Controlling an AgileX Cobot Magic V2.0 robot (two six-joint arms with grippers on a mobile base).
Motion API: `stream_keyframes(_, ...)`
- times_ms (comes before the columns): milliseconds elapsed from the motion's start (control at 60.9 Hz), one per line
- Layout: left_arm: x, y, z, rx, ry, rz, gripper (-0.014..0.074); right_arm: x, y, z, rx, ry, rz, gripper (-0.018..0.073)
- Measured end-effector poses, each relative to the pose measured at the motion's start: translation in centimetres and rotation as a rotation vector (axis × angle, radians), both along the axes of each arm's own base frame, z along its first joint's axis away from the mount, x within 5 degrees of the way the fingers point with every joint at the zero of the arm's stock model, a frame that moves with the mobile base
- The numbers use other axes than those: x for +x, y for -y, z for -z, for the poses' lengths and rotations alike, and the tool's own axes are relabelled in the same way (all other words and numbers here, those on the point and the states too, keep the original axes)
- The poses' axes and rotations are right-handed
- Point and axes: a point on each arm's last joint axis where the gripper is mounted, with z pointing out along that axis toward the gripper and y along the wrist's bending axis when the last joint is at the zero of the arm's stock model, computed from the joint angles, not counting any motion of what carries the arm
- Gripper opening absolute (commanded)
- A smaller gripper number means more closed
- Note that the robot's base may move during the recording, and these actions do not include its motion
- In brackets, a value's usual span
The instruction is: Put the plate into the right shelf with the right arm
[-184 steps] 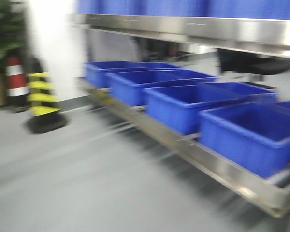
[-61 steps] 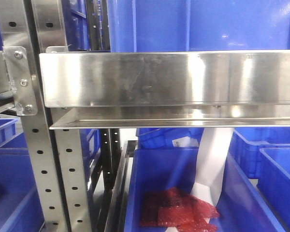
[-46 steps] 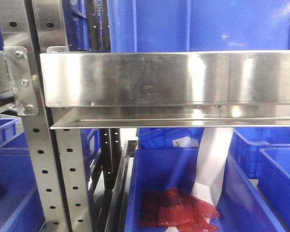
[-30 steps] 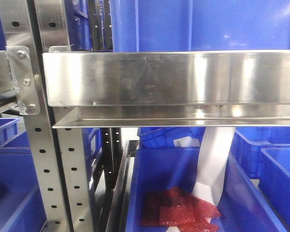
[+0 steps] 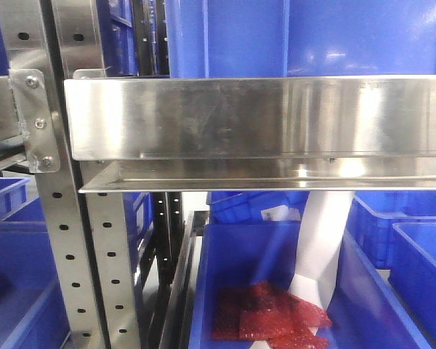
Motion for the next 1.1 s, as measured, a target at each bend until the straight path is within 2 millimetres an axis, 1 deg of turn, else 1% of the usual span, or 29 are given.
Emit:
stream_keyframes(99,0.0,0.0,0.0,0.0,0.0,0.0,-0.0047,3.0,-0.5,-0.4,-0.055,-0.066,0.063,0.0056)
stream_keyframes(148,0.0,0.0,0.0,0.0,0.0,0.0,-0.0047,4.9,-0.7,-0.4,-0.082,-0.1,0.101,0.0056)
stream_keyframes(312,0.0,0.0,0.0,0.0,0.0,0.0,-0.0047,10.1,-0.1,0.5,-0.121,-0.174,0.21,0.0056)
stream_keyframes(329,0.0,0.0,0.0,0.0,0.0,0.0,-0.0047,10.8,0.1,0.8,-0.127,-0.185,0.223,0.0056)
stream_keyframes(427,0.0,0.0,0.0,0.0,0.0,0.0,-0.0047,13.7,0.5,2.4,-0.148,-0.234,0.263,0.0056)
stream_keyframes(477,0.0,0.0,0.0,0.0,0.0,0.0,-0.0047,15.5,0.6,3.7,-0.165,-0.271,0.278,0.0056)
stream_keyframes(559,0.0,0.0,0.0,0.0,0.0,0.0,-0.0047,17.9,0.6,5.8,-0.186,-0.322,0.291,0.0056)
stream_keyframes(657,0.0,0.0,0.0,0.0,0.0,0.0,-0.0047,20.5,0.1,8.3,-0.21,-0.376,0.287,0.0056)
stream_keyframes(805,0.0,0.0,0.0,0.0,0.0,0.0,-0.0047,22.9,-0.5,11.0,-0.231,-0.424,0.277,0.0057)
stream_keyframes(871,0.0,0.0,0.0,0.0,0.0,0.0,-0.0047,23.6,-0.7,11.8,-0.237,-0.437,0.273,0.0059)
stream_keyframes(953,0.0,0.0,0.0,0.0,0.0,0.0,-0.0047,24.0,-0.8,12.2,-0.241,-0.443,0.271,0.0078)
stream_keyframes(1035,0.0,0.0,0.0,0.0,0.0,0.0,-0.0047,24.1,-0.8,12.5,-0.242,-0.446,0.27,0.0167)
stream_keyframes(1085,0.0,0.0,0.0,0.0,0.0,0.0,-0.0047,24.1,-0.9,12.4,-0.241,-0.443,0.269,0.0259)
stream_keyframes(1101,0.0,0.0,0.0,0.0,0.0,0.0,-0.0047,24.1,-0.9,12.4,-0.241,-0.441,0.269,0.0305)
